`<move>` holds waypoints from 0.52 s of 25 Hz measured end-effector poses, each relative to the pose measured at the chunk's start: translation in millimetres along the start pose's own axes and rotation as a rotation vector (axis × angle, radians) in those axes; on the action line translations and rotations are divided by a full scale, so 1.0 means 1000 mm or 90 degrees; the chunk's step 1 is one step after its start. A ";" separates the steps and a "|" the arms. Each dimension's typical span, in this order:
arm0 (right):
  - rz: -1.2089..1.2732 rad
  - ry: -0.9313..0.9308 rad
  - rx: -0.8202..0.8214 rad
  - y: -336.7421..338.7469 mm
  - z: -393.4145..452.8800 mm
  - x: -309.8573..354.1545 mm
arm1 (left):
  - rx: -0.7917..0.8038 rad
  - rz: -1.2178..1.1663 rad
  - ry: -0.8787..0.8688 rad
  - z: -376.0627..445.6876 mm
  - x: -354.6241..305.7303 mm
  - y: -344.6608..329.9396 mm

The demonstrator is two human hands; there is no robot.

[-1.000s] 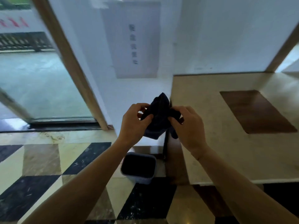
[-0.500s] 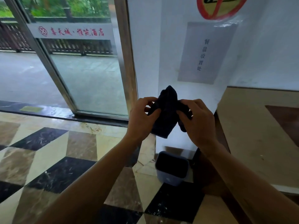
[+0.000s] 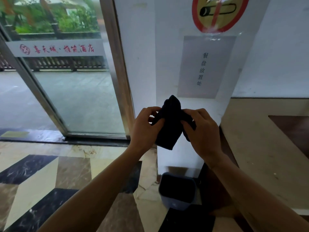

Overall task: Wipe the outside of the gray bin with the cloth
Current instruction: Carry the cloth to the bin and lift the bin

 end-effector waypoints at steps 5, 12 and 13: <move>-0.048 -0.047 -0.023 -0.005 0.026 -0.050 | 0.045 -0.038 -0.014 0.056 -0.010 -0.044; -0.134 -0.116 -0.016 -0.001 0.028 -0.093 | 0.140 -0.064 -0.025 0.099 -0.014 -0.099; -0.156 -0.126 -0.012 -0.002 0.026 -0.095 | 0.161 -0.060 -0.032 0.102 -0.012 -0.106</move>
Point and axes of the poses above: each hand's wrist, its own z-axis towards the middle knuckle, its own y-axis out of the back of the hand, x = y × z, the point moved 5 cm from there along z, towards the middle knuckle, and after that the axes turned 15 degrees about y, right-handed, at the moved point
